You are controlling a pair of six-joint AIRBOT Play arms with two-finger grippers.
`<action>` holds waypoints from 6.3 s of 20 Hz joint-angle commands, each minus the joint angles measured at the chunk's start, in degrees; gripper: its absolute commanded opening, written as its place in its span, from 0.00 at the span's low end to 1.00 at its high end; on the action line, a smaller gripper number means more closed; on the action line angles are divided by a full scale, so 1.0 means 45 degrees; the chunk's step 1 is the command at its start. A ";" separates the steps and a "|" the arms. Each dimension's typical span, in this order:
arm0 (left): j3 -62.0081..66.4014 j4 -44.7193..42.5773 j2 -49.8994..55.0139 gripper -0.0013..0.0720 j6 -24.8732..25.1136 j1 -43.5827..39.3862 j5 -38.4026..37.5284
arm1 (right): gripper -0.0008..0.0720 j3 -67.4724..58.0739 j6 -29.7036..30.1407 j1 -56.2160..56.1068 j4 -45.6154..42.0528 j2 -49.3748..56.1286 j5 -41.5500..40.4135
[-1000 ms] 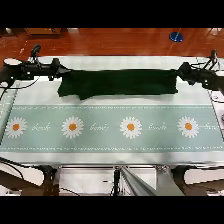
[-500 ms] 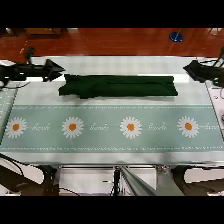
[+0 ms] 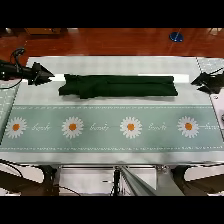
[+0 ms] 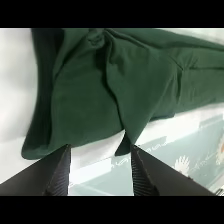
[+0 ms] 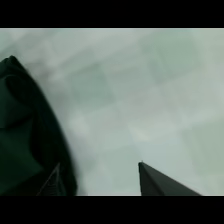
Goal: Fold the shirts.
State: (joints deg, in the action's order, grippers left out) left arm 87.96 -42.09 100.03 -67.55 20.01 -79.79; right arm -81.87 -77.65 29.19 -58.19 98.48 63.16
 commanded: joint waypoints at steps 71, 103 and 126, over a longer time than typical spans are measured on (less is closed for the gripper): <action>0.1161 0.3789 -0.0253 0.04 0.0112 -0.9122 0.4391 | 0.04 -0.1316 -0.1899 -0.3196 0.0228 -0.7378 0.4809; 0.0656 -0.5683 -0.2191 0.38 -0.1545 -0.3497 -0.2851 | 0.67 0.1209 -0.0549 0.1234 -0.4493 -0.5770 0.6154; 0.0141 -0.5892 -0.2472 0.37 -0.1953 -0.3662 -0.2958 | 0.04 0.7859 0.4784 -0.5421 0.9942 -0.2569 -0.2652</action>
State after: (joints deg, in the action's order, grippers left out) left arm 88.62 -68.55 88.95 -76.36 3.55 -92.97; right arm -41.15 -56.55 6.37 -16.78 86.26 46.94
